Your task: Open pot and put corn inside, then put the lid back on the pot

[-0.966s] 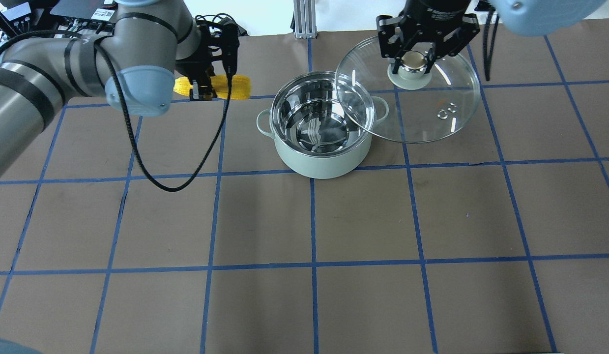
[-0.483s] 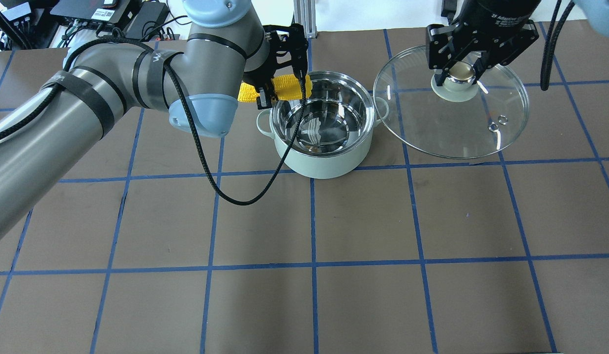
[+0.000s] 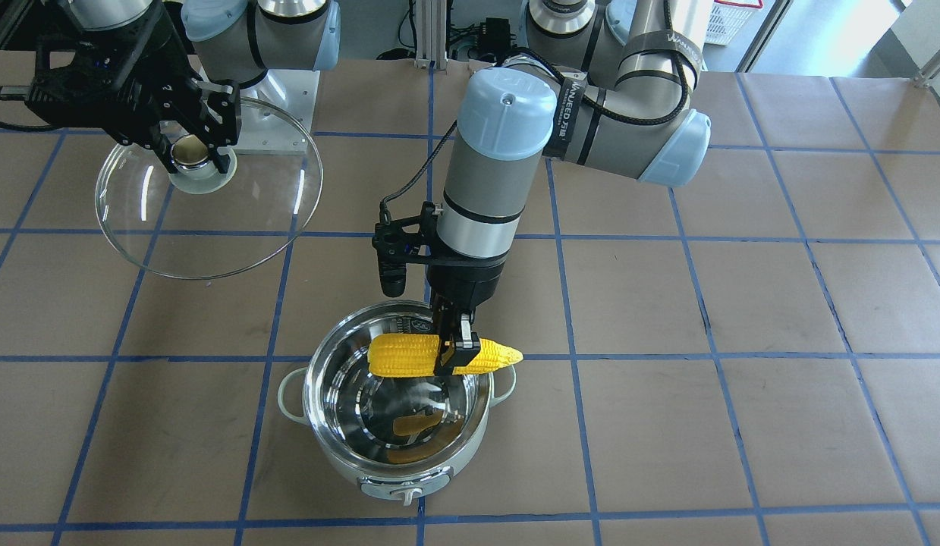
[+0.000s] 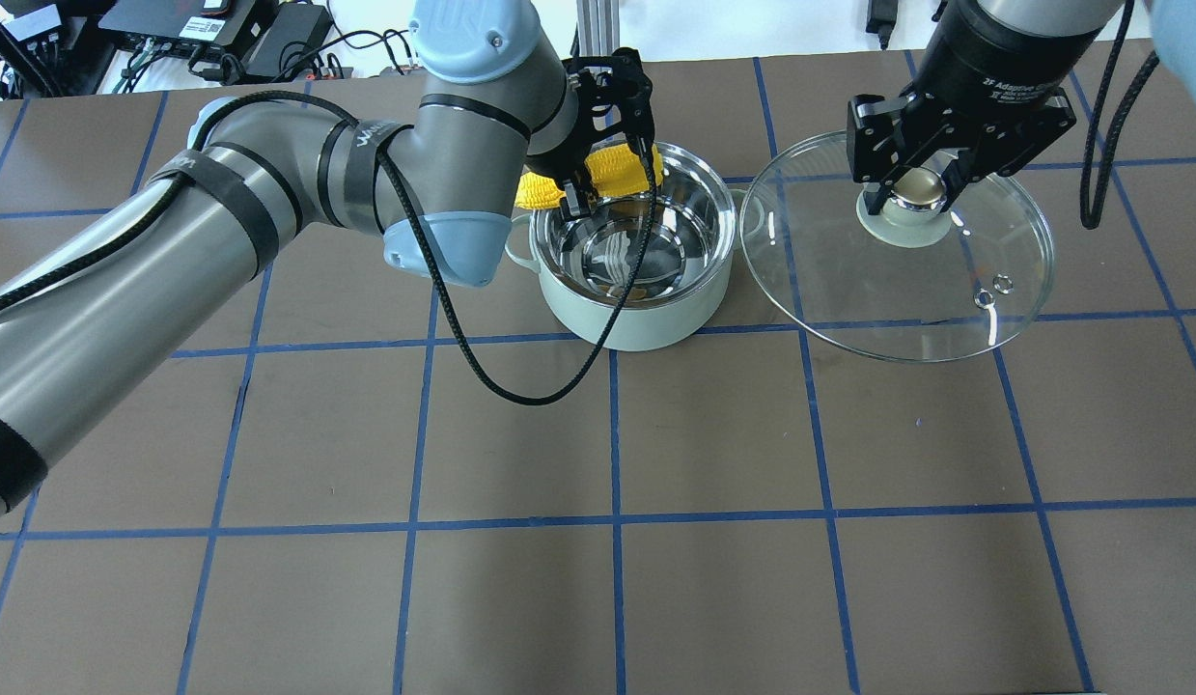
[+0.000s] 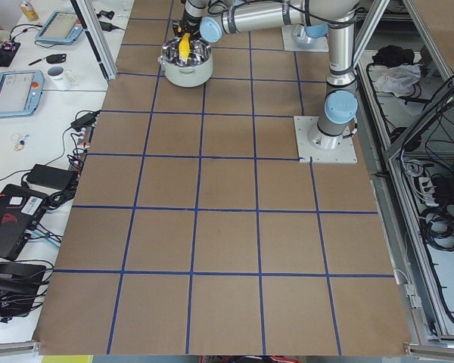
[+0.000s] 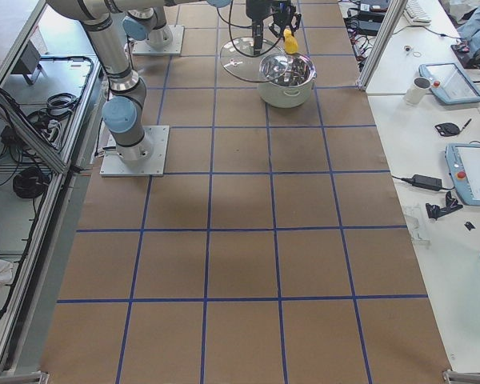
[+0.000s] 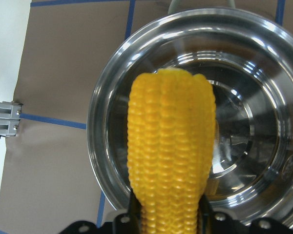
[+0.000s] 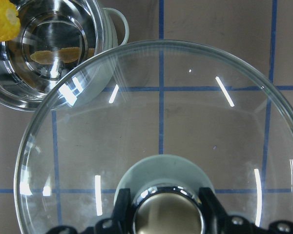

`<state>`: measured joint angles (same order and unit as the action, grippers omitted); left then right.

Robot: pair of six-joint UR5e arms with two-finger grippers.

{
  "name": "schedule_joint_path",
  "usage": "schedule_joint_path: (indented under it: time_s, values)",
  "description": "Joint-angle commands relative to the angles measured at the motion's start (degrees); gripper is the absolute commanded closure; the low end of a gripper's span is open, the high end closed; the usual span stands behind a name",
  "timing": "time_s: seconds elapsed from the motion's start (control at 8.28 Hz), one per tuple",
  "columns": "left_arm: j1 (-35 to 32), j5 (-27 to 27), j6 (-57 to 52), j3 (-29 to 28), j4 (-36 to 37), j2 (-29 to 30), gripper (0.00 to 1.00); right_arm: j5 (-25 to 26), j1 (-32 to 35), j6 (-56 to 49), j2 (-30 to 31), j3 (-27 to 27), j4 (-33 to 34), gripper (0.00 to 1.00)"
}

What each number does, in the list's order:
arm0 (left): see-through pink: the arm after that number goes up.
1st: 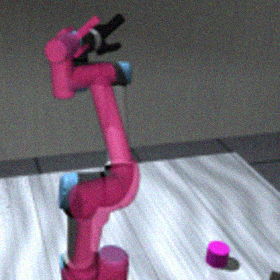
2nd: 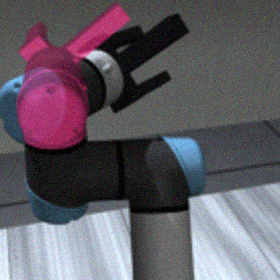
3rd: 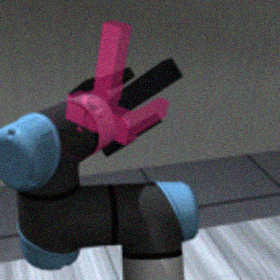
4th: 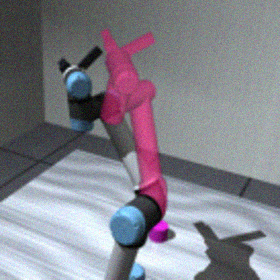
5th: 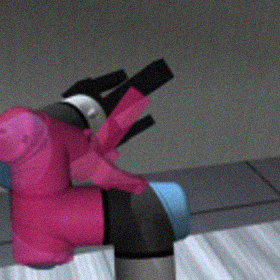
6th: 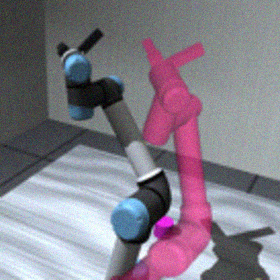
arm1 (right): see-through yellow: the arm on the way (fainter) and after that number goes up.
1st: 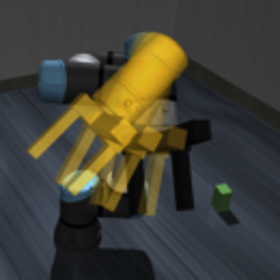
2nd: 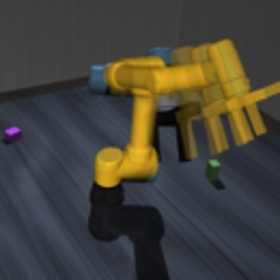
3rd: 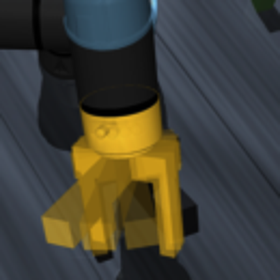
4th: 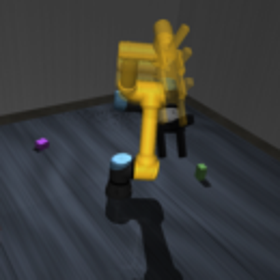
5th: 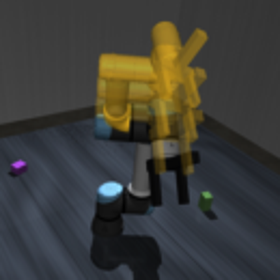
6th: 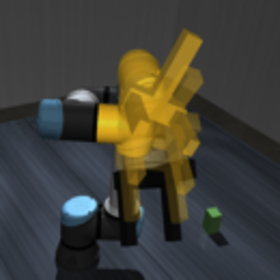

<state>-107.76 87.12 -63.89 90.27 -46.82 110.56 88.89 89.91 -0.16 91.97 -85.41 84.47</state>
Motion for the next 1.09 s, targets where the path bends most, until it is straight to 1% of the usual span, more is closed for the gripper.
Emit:
schedule_joint_path:
  time_s: [0.0,0.12,0.24,0.36,0.48,0.6,0.72,0.85,0.97]
  values:
    - [-1.75,-0.20,4.97,-0.01,0.42,0.54,1.00,-0.12,-0.08,-0.63,-0.12,-1.15,5.85,0.76]
    - [-1.76,-0.20,4.91,-0.01,0.42,0.54,1.00,0.14,-0.08,-0.54,-0.30,-1.07,6.23,0.76]
    - [-1.76,-0.20,5.26,-0.09,0.94,2.28,1.00,0.23,-0.08,-0.54,-0.30,-1.07,6.14,0.75]
    - [-2.02,-0.28,5.61,-0.97,4.51,5.17,1.00,0.23,-0.08,-0.54,-0.38,-1.16,6.14,0.75]
    - [-2.28,-0.37,5.53,-1.76,4.72,6.41,1.00,0.23,-0.08,-0.54,-0.39,-1.16,6.14,0.75]
    - [-2.54,-0.28,5.53,-1.94,4.72,6.43,1.00,0.23,-0.08,-0.54,-0.39,-1.16,6.14,0.75]
    - [-2.72,-0.20,5.87,-1.85,4.64,6.51,0.48,0.23,0.00,-0.54,-0.39,-1.07,6.14,0.75]
    - [-2.63,-0.11,5.88,-1.85,4.63,6.60,0.15,0.23,0.00,-0.54,-0.39,-1.07,6.14,0.75]
    - [-2.72,-0.11,6.75,-1.94,4.63,6.08,0.00,0.14,0.00,-0.54,-0.39,-1.16,6.14,0.75]
